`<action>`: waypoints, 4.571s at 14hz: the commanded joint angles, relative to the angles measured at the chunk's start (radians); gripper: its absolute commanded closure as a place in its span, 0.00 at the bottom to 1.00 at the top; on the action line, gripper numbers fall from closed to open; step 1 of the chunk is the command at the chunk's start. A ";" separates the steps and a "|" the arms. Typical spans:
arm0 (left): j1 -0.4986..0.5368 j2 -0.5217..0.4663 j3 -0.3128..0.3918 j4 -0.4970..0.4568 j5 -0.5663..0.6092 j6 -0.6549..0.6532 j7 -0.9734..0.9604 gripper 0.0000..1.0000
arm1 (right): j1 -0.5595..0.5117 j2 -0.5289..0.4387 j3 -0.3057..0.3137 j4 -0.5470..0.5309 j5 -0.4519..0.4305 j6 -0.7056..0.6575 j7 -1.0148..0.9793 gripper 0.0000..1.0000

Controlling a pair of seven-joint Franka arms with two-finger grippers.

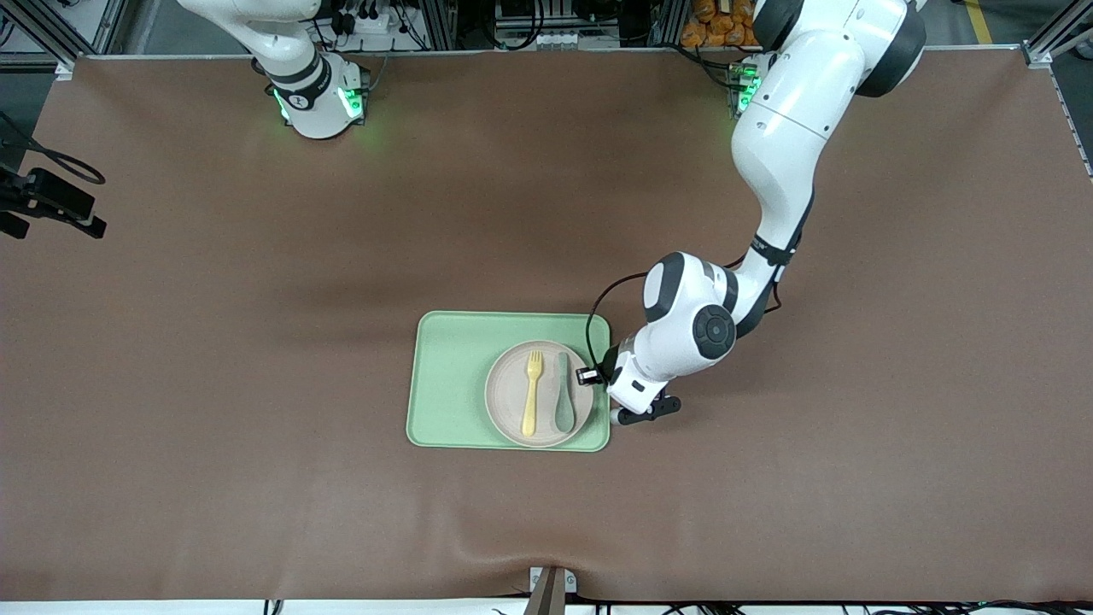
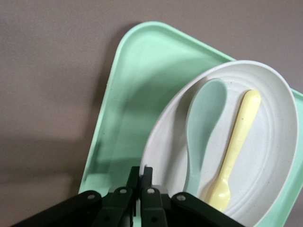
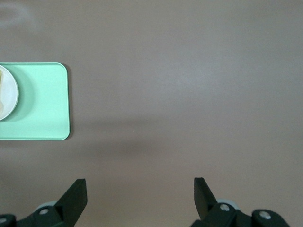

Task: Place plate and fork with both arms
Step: 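Carry the plate with the left gripper onto the green tray, then open the left gripper and withdraw it while the right gripper approaches, then lower the right gripper onto the plate and grasp the yellow fork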

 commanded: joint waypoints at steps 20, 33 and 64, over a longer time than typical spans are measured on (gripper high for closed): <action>0.434 -0.675 0.021 -0.058 0.389 -0.882 0.049 0.00 | 0.022 0.144 0.017 0.010 0.010 0.035 -0.008 0.00; 0.501 -0.780 0.008 -0.044 0.544 -0.904 0.225 0.00 | 0.278 0.372 0.023 0.130 0.100 0.250 0.395 0.00; 0.297 -0.985 0.162 -0.248 0.479 -0.902 0.248 0.00 | 0.732 1.087 -0.040 0.559 0.008 0.634 1.098 0.38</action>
